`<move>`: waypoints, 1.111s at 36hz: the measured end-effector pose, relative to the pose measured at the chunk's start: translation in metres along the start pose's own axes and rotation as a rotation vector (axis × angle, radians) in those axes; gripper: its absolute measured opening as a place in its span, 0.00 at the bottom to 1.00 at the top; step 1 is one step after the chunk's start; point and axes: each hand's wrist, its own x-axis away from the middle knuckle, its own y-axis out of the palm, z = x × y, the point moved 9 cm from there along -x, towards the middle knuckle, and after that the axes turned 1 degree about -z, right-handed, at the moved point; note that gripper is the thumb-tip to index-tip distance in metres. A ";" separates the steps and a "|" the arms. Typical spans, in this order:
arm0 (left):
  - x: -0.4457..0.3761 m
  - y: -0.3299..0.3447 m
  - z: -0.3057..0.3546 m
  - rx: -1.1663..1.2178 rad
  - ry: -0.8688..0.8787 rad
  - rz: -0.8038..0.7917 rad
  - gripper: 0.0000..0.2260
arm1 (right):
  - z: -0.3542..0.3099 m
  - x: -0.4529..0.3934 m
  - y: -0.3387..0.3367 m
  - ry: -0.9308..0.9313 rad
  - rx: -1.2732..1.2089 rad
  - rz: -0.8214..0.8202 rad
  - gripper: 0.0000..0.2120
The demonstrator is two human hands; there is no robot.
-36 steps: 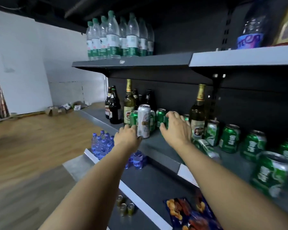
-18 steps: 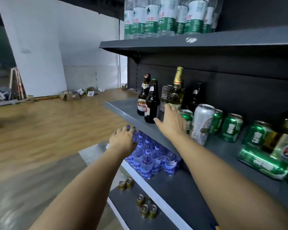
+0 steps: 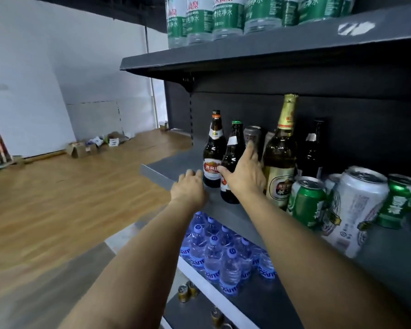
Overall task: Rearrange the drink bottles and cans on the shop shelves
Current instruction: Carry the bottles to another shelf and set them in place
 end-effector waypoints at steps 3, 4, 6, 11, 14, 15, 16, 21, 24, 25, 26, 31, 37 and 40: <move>-0.027 0.005 0.002 -0.033 0.042 0.033 0.25 | 0.004 -0.006 0.008 0.022 0.051 0.036 0.50; -0.036 0.005 0.004 -0.030 0.061 0.047 0.26 | 0.006 -0.008 0.010 0.034 0.063 0.050 0.51; -0.052 0.007 0.004 0.055 0.083 0.057 0.29 | 0.009 -0.011 0.012 0.060 0.087 0.077 0.51; -0.085 0.011 -0.006 0.553 -0.014 0.053 0.37 | 0.018 -0.012 0.024 0.122 0.127 0.117 0.53; -0.105 0.018 -0.008 0.825 -0.051 0.042 0.39 | 0.023 -0.009 0.030 0.180 0.143 0.120 0.54; -0.111 0.020 -0.005 0.893 -0.038 0.024 0.39 | 0.023 -0.009 0.031 0.201 0.153 0.118 0.54; -0.117 0.022 -0.002 0.945 -0.018 0.004 0.40 | 0.022 -0.008 0.032 0.221 0.159 0.120 0.54; -0.139 0.029 0.012 1.032 0.089 -0.067 0.43 | 0.018 -0.007 0.030 0.329 0.144 0.170 0.48; -0.146 0.031 0.014 1.061 0.143 -0.029 0.43 | 0.017 -0.008 0.028 0.384 0.137 0.178 0.42; -0.147 0.032 0.013 1.063 0.149 -0.005 0.42 | 0.016 -0.008 0.027 0.394 0.137 0.182 0.41; -0.147 0.033 0.012 1.050 0.146 0.010 0.40 | 0.015 -0.007 0.026 0.402 0.141 0.189 0.40; -0.140 0.026 0.009 0.953 0.127 0.040 0.36 | 0.007 0.012 0.016 0.380 0.154 0.266 0.39; -0.105 -0.007 -0.002 0.938 0.141 0.132 0.34 | -0.023 0.047 -0.022 0.299 0.220 0.352 0.37; -0.082 -0.036 0.001 0.937 0.163 0.171 0.36 | -0.036 0.071 -0.049 0.283 0.259 0.398 0.39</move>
